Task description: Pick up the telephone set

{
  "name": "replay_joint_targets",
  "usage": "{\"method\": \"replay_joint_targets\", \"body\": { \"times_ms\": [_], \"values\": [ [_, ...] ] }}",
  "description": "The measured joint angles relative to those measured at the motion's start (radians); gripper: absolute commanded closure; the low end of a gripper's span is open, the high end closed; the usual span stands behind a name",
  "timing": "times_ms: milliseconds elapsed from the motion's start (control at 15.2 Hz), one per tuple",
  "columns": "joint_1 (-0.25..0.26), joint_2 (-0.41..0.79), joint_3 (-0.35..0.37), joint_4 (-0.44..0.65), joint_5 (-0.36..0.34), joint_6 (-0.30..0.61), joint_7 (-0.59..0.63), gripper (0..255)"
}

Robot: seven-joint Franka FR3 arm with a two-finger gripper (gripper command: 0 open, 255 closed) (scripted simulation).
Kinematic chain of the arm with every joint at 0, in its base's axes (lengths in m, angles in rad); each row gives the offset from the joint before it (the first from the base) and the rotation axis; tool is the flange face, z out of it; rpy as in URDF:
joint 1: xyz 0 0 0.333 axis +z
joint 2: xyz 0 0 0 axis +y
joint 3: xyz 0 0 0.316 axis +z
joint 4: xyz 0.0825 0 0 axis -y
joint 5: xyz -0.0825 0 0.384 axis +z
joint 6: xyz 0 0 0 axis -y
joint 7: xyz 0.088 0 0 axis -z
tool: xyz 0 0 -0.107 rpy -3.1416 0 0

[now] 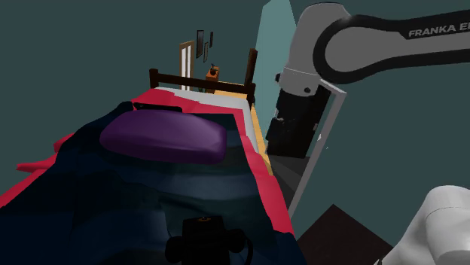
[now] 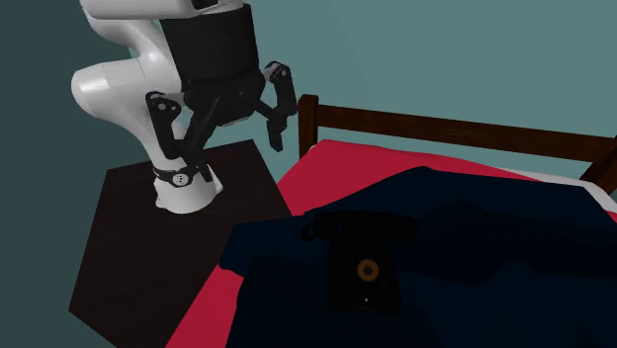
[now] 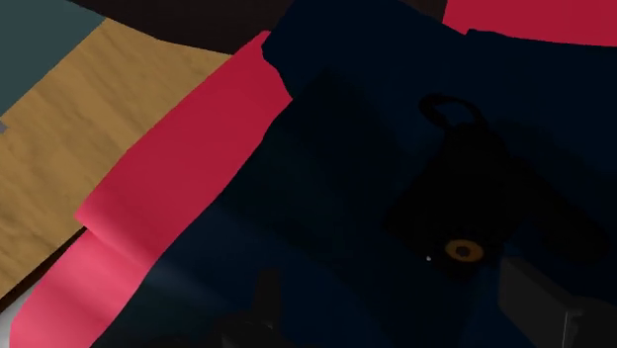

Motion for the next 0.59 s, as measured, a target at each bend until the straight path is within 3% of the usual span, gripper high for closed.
{"method": "replay_joint_targets", "body": {
  "times_ms": [594],
  "values": [
    [0.093,0.233,0.103,0.032,-0.010,0.142,-0.063,0]
  ]
}}
